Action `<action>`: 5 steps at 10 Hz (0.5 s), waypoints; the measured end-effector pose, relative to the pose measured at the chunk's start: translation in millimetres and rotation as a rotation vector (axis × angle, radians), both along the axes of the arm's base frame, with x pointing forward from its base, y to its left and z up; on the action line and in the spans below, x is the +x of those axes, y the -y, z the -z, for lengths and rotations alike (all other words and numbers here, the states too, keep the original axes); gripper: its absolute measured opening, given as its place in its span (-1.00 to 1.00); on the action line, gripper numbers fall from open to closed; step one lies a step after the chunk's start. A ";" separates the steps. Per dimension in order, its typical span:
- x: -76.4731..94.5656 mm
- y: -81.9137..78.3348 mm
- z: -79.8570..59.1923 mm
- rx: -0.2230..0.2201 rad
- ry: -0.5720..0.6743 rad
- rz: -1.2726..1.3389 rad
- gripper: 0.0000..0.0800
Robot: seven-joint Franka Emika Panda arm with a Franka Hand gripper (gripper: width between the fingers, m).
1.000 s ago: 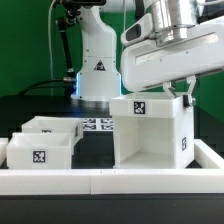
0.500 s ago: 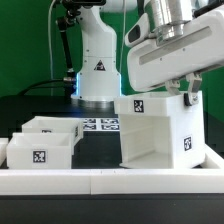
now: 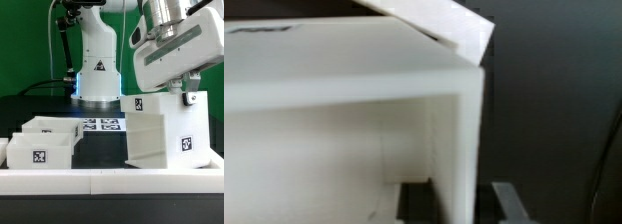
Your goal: Assemble drawer
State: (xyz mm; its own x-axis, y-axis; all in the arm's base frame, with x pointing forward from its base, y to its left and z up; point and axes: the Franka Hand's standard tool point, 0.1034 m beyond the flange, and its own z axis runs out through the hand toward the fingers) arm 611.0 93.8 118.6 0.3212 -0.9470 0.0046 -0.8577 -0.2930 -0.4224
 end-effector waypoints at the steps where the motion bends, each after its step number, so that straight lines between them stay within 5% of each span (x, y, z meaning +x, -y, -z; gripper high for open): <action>1: 3.5 0.9 0.7 0.030 -0.010 0.056 -0.85; 5: 14.6 -8.0 3.2 0.159 -0.052 0.295 -0.85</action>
Offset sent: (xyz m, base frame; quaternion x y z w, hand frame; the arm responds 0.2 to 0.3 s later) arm 0.0130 0.0074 -0.0084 -0.0255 -0.0177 0.2437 0.9694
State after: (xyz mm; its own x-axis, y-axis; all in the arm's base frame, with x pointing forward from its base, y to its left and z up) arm 625.6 101.8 115.5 0.0294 -0.9867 -0.1599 -0.9173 0.0369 -0.3966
